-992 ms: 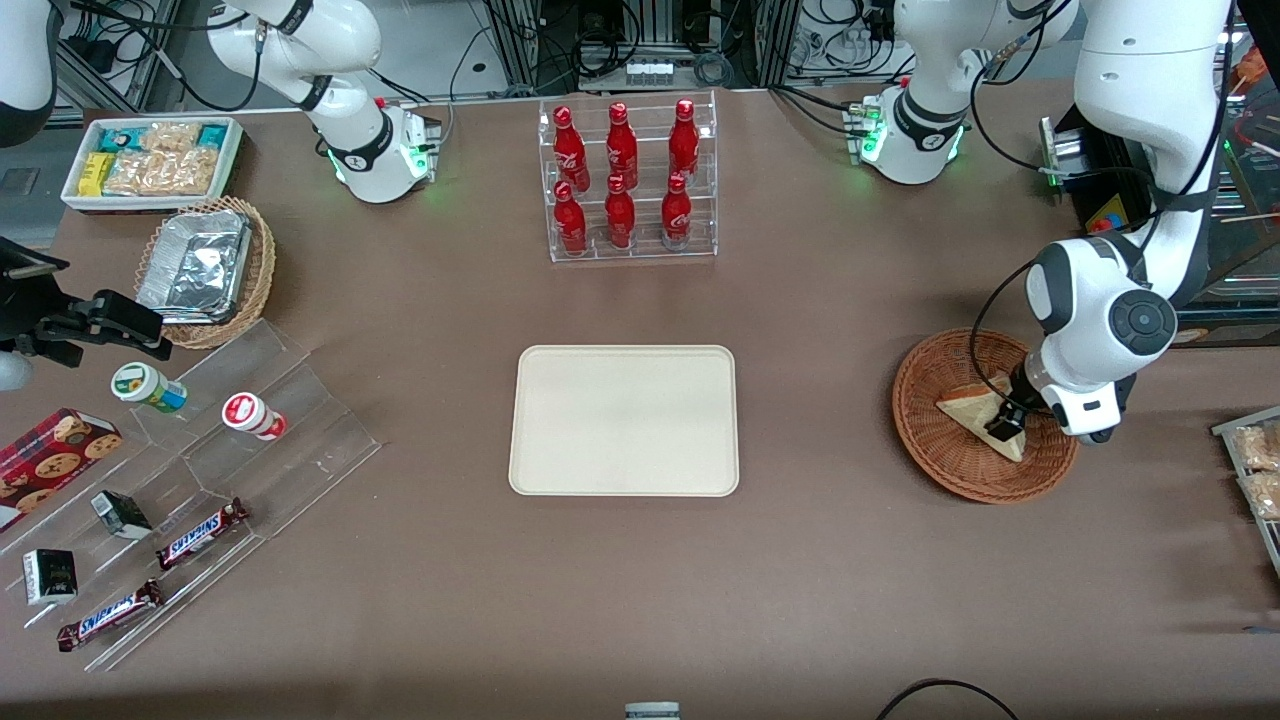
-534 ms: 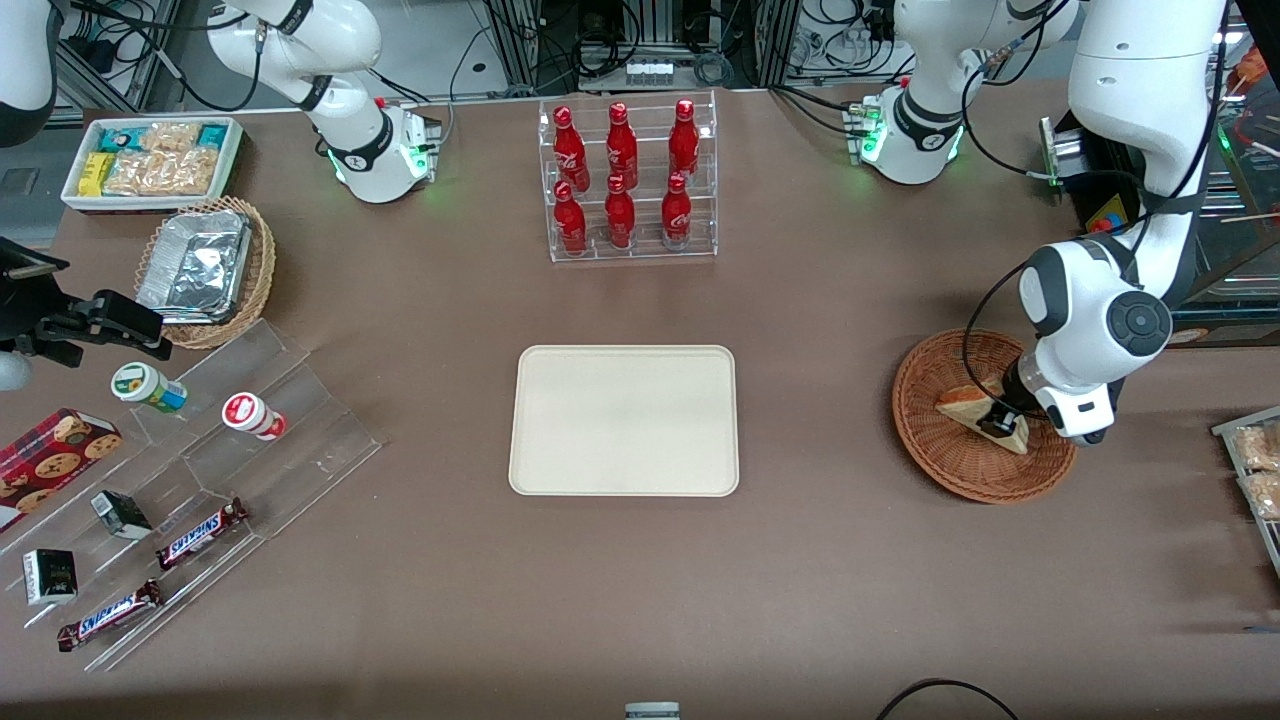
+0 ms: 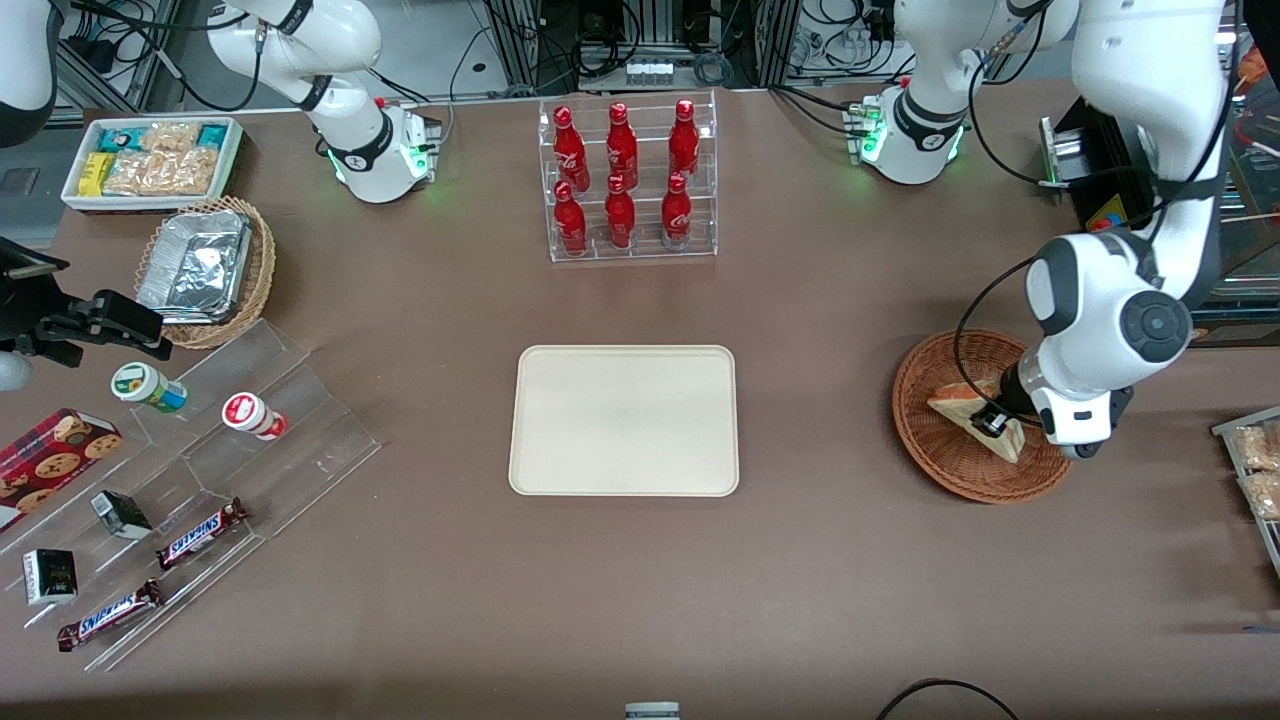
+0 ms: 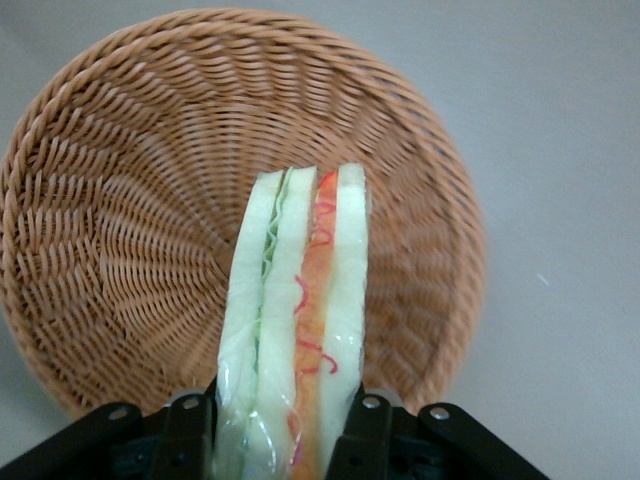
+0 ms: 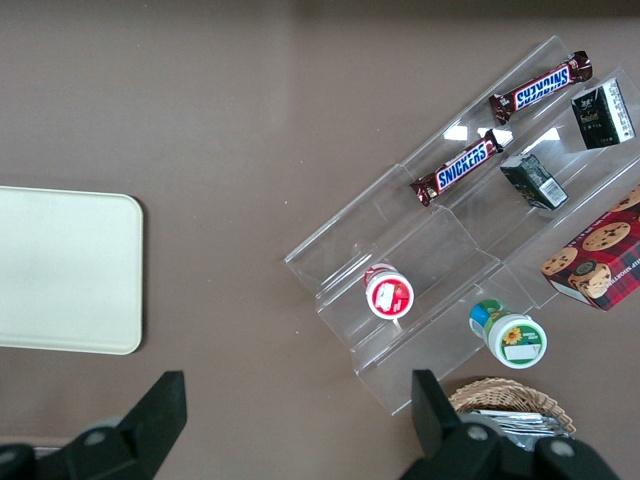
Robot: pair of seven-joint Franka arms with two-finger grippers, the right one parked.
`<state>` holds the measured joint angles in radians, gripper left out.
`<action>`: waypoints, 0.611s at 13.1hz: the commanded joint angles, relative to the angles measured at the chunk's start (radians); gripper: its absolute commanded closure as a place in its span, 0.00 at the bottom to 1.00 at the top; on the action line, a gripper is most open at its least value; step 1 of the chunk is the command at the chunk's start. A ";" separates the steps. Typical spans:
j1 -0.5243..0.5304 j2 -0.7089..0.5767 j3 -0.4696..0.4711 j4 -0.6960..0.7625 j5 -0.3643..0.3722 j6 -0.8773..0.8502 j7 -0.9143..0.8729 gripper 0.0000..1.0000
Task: Place sandwich from basket to tray
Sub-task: 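Lift the sandwich out of the basket and carry it to the tray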
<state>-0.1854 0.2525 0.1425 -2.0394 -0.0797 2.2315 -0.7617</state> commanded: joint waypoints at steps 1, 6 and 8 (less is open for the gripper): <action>0.039 -0.051 -0.116 0.022 0.015 -0.050 0.047 0.59; 0.141 -0.013 -0.389 0.098 0.103 -0.110 0.038 0.61; 0.086 0.028 -0.389 0.191 0.112 -0.214 0.042 0.61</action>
<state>-0.0764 0.2257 -0.2328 -1.9570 0.0061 2.1089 -0.7333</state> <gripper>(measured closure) 0.604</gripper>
